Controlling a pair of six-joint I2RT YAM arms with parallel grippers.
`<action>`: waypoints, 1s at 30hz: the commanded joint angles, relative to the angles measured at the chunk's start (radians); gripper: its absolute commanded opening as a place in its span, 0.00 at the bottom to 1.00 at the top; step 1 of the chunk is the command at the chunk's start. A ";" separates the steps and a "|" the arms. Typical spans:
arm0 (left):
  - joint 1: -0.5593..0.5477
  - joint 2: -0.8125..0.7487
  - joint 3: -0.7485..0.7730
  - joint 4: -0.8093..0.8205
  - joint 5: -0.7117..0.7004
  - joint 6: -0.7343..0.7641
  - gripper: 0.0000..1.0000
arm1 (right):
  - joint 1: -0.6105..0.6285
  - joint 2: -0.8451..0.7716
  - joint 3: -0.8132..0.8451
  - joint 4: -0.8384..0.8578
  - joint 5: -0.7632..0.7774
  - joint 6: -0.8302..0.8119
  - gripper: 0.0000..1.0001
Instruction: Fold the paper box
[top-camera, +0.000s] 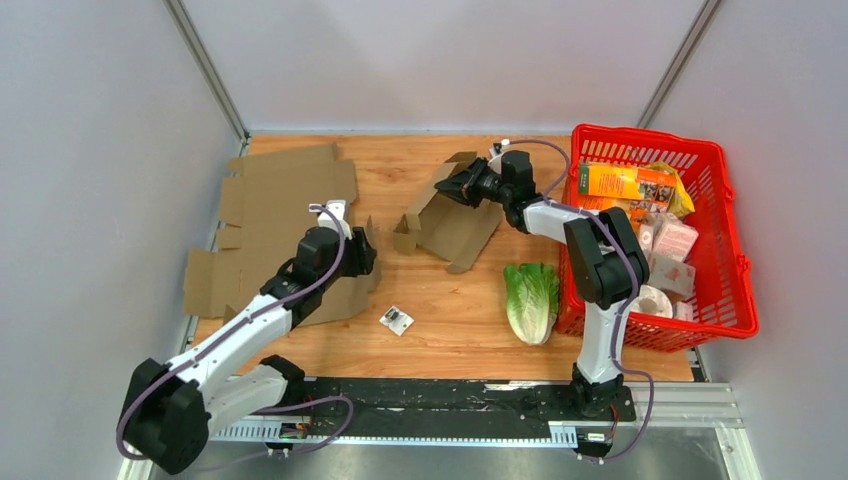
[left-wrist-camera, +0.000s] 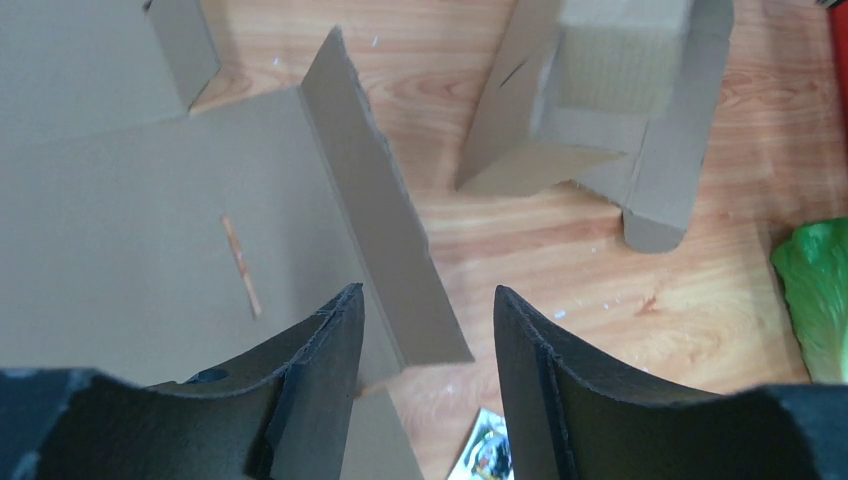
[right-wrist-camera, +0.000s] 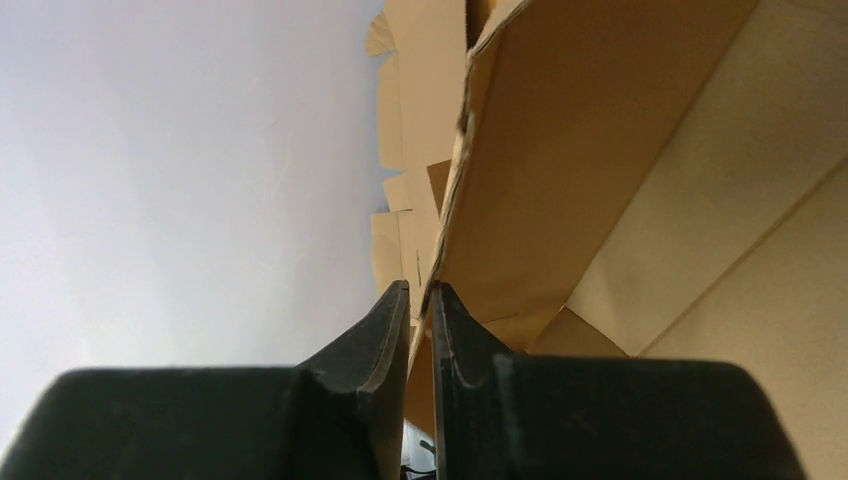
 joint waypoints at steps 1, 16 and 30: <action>0.013 0.099 0.053 0.265 0.053 0.123 0.59 | 0.002 0.020 0.047 0.008 0.030 0.031 0.17; 0.140 0.215 0.119 0.236 0.038 0.062 0.58 | 0.061 -0.020 0.219 -0.447 0.194 -0.332 0.45; 0.252 0.933 0.998 -0.342 0.312 0.172 0.53 | 0.226 -0.071 0.375 -0.878 0.523 -0.460 0.80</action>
